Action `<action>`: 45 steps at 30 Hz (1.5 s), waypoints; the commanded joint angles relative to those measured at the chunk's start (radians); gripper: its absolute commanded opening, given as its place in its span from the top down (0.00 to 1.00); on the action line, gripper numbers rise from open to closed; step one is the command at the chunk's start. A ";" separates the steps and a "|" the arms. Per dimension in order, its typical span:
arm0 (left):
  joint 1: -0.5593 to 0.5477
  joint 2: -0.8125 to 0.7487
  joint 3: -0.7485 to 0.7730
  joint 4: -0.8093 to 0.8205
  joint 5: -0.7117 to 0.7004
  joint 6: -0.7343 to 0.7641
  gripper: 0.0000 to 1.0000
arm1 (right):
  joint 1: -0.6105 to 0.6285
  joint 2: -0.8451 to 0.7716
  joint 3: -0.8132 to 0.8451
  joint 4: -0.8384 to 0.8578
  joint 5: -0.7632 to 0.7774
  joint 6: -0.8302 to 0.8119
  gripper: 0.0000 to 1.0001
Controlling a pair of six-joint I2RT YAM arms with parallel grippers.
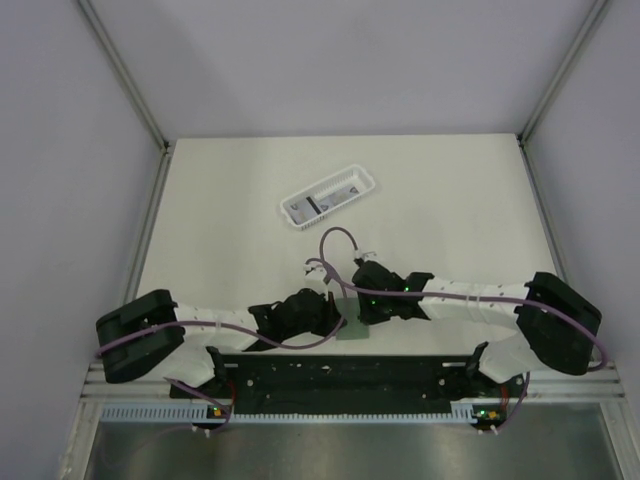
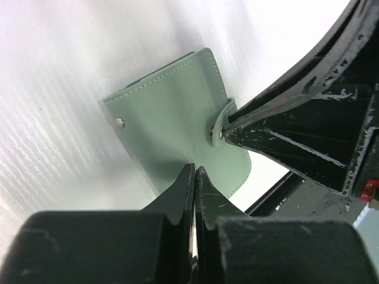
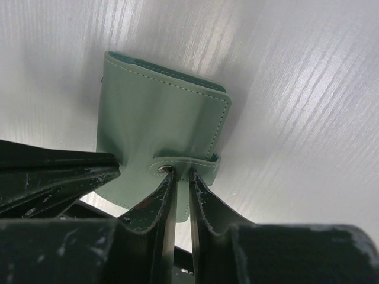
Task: Put the credit cards into the card holder
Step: Close the card holder at the center of the board.
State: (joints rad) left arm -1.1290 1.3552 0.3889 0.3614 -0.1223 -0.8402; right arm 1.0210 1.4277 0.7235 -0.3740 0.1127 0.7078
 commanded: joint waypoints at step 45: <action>0.006 0.028 -0.051 0.080 0.013 -0.042 1.00 | 0.017 -0.075 -0.113 0.216 -0.018 0.058 0.82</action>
State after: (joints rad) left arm -1.1244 1.3666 0.3492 0.4274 -0.1268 -0.8837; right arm 1.0256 1.3109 0.5724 -0.1555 0.1104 0.7631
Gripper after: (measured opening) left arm 0.021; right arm 0.191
